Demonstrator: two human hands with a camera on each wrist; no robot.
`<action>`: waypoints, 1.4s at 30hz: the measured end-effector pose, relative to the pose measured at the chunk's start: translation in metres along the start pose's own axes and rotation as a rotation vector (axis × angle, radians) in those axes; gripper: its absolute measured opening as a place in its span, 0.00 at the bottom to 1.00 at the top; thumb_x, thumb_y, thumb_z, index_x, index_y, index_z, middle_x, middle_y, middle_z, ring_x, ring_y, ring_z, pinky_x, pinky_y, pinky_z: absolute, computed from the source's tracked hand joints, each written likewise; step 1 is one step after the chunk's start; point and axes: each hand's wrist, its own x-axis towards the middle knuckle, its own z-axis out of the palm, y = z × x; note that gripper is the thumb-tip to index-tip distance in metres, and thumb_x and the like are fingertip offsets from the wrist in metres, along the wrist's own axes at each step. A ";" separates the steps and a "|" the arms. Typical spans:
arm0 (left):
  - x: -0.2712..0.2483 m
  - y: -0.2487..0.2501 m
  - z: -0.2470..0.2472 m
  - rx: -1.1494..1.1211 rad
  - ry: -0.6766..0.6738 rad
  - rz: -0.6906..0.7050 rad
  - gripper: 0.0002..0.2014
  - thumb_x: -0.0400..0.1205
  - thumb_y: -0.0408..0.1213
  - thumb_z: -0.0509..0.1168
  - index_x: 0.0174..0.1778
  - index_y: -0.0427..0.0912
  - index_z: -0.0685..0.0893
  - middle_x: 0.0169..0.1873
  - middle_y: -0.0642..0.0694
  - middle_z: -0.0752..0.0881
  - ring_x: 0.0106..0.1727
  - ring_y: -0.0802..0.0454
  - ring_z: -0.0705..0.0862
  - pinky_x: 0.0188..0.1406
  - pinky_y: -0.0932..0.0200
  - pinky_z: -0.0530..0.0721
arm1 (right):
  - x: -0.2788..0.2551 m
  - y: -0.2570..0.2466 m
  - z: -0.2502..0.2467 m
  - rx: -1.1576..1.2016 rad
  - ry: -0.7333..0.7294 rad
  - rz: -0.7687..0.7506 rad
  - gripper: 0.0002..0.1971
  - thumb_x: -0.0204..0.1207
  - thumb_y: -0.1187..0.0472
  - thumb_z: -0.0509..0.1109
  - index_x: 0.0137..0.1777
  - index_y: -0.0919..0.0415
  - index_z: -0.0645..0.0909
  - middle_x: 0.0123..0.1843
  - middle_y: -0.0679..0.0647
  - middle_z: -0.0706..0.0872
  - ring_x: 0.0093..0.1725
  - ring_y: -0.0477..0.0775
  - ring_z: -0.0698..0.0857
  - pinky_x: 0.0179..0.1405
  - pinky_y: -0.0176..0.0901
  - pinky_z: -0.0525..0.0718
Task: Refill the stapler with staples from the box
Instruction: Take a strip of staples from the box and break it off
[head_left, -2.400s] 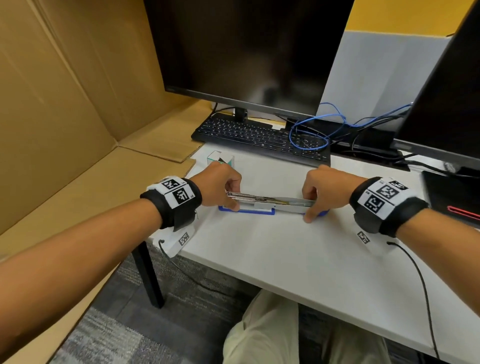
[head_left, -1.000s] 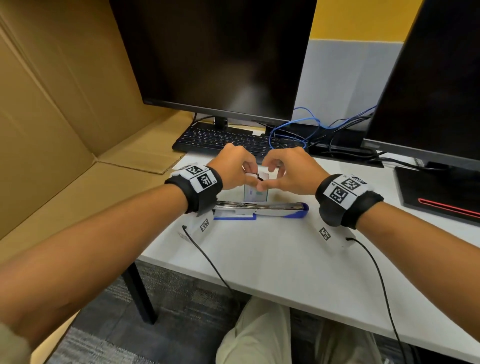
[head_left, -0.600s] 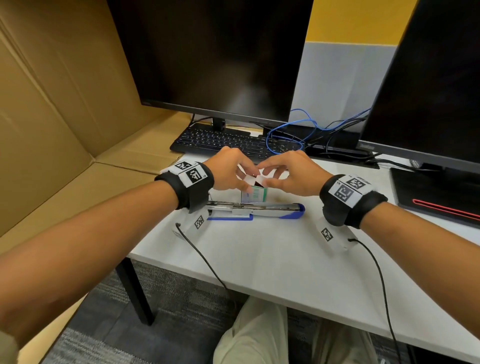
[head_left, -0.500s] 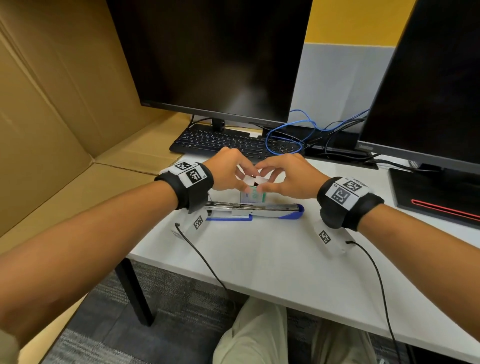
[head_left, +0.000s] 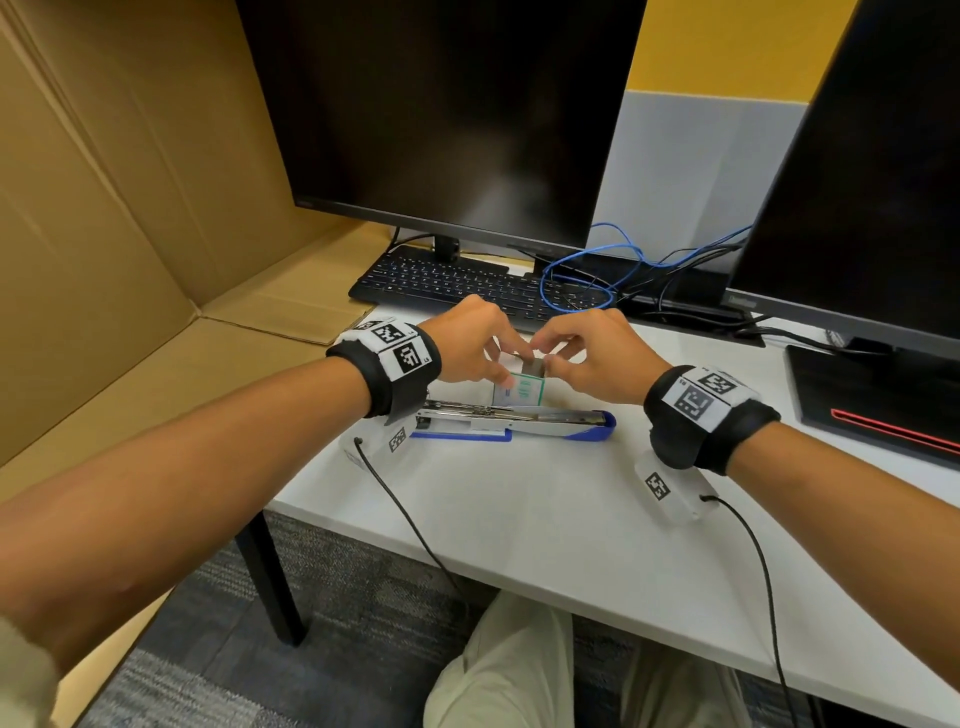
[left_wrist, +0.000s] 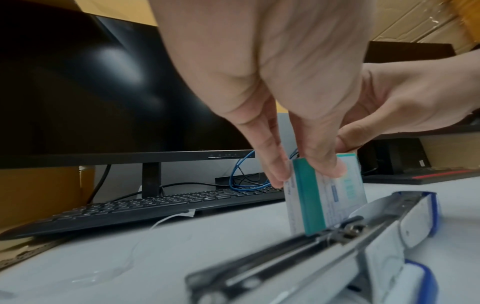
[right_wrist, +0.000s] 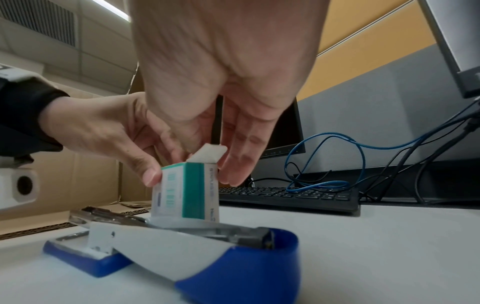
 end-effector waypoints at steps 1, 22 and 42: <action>0.000 0.001 0.000 -0.008 0.003 -0.006 0.18 0.73 0.42 0.77 0.59 0.48 0.90 0.52 0.47 0.89 0.50 0.51 0.88 0.47 0.54 0.89 | 0.000 0.000 -0.001 0.007 -0.004 0.009 0.08 0.78 0.63 0.71 0.53 0.58 0.90 0.50 0.51 0.92 0.49 0.51 0.90 0.55 0.50 0.90; 0.000 -0.003 0.011 -0.034 0.058 -0.107 0.17 0.69 0.50 0.78 0.32 0.56 0.73 0.41 0.50 0.86 0.45 0.58 0.77 0.55 0.43 0.84 | 0.034 -0.012 -0.007 -0.064 -0.470 0.221 0.15 0.83 0.64 0.63 0.62 0.65 0.88 0.53 0.55 0.89 0.41 0.49 0.92 0.33 0.40 0.91; -0.002 0.009 0.006 -0.050 0.098 -0.141 0.15 0.66 0.47 0.81 0.34 0.46 0.81 0.38 0.50 0.84 0.42 0.53 0.81 0.49 0.44 0.88 | 0.058 -0.038 -0.001 -0.421 -0.415 0.177 0.02 0.74 0.64 0.75 0.44 0.62 0.85 0.41 0.56 0.88 0.39 0.56 0.87 0.39 0.44 0.88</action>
